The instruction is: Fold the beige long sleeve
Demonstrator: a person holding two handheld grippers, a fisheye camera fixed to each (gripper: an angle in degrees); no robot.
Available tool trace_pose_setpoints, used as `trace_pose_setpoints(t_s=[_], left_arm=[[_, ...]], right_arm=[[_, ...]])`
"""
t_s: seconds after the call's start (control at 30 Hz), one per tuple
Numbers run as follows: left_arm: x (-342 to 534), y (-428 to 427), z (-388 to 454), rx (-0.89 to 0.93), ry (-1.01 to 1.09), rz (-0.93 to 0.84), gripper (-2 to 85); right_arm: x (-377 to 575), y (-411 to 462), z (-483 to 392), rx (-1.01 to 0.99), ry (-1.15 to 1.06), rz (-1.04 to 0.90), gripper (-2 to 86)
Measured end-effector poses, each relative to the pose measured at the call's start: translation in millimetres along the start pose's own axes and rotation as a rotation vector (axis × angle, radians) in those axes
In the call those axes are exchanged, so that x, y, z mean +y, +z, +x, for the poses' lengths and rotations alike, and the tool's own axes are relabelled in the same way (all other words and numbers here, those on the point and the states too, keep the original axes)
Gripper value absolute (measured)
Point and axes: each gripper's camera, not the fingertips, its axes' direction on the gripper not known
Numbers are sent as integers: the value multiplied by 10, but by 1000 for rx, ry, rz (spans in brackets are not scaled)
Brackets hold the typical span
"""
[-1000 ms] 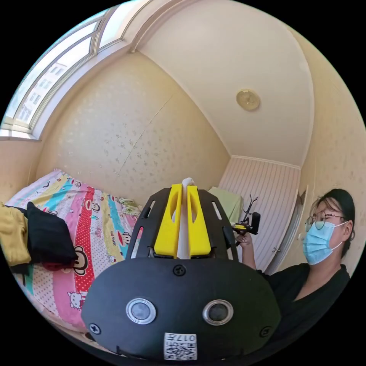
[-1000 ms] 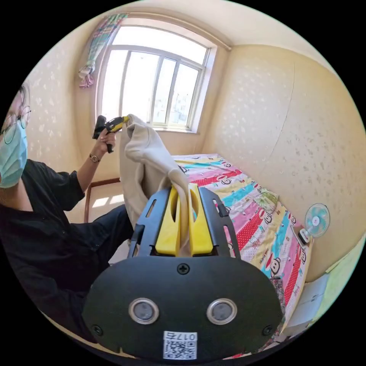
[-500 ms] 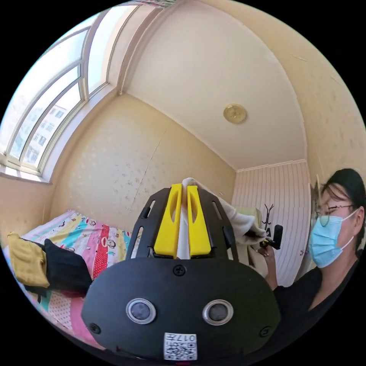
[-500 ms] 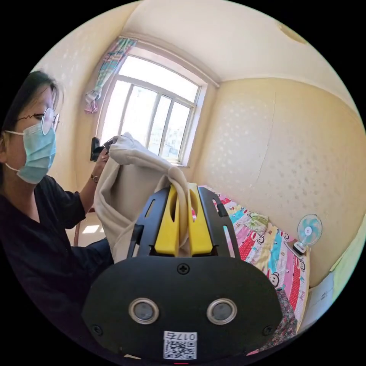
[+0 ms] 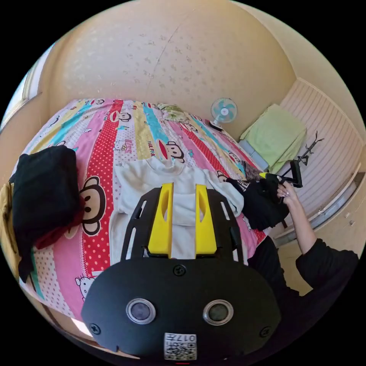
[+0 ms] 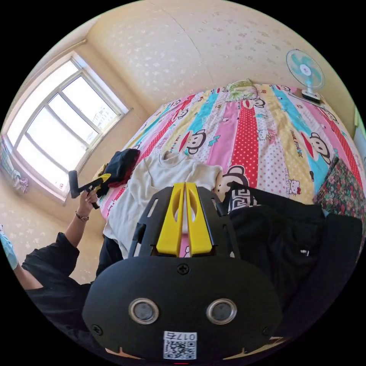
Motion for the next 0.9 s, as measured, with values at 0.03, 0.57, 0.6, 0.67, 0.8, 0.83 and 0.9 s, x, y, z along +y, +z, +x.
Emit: trace_pose_setpoints(t_s=[0.03, 0.57, 0.6, 0.67, 0.8, 0.83, 0.9], left_arm=[[58, 263, 195, -5, 85, -55, 98], [-417, 1294, 475, 118, 299, -260, 30], [-414, 1029, 274, 137, 250, -192, 28], [-149, -108, -713, 142, -96, 113, 32], [1102, -1479, -1825, 34, -520, 516, 51], [1520, -1668, -2010, 12, -610, 540, 64], [2030, -1710, -2170, 16, -717, 442, 109]], right_arm=[[157, -11, 124, 19, 49, 21, 22], [-196, 1201, -711, 34, -58, -180, 80], [-175, 1120, -713, 28, -61, -155, 81], [-90, 947, -720, 8, -68, -157, 90], [217, 1004, -818, -79, -40, -260, 117], [393, 1055, -896, -108, -33, -277, 121], [694, 1197, -1016, -122, -5, -337, 126]])
